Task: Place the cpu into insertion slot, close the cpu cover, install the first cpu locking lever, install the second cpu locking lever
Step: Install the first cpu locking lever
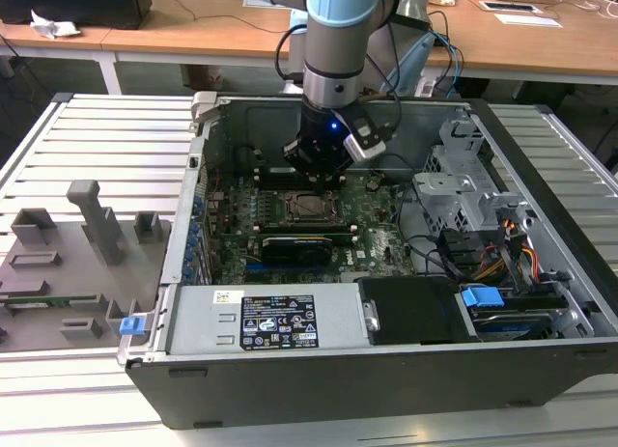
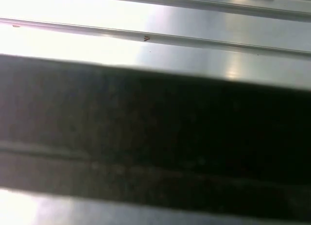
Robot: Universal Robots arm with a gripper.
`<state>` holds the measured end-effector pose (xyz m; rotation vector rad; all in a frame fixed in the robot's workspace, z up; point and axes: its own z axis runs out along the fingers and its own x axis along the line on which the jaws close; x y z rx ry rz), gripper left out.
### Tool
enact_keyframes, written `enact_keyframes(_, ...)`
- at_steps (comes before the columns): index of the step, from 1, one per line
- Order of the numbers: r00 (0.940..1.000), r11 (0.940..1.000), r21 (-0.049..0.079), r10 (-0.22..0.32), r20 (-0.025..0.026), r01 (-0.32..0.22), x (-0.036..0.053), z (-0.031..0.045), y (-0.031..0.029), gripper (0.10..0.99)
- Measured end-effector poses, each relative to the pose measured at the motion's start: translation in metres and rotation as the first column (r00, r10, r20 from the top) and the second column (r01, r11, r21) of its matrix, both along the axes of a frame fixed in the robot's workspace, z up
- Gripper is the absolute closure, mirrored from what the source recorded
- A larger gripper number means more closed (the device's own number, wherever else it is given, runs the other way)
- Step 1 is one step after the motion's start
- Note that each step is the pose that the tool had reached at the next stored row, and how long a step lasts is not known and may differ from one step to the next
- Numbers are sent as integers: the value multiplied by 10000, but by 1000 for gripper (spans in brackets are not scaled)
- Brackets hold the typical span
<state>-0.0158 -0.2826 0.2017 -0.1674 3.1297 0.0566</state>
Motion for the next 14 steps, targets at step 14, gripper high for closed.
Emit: enact_keyframes(14,10000,10000,50,0,2,0,0,124,0,980)
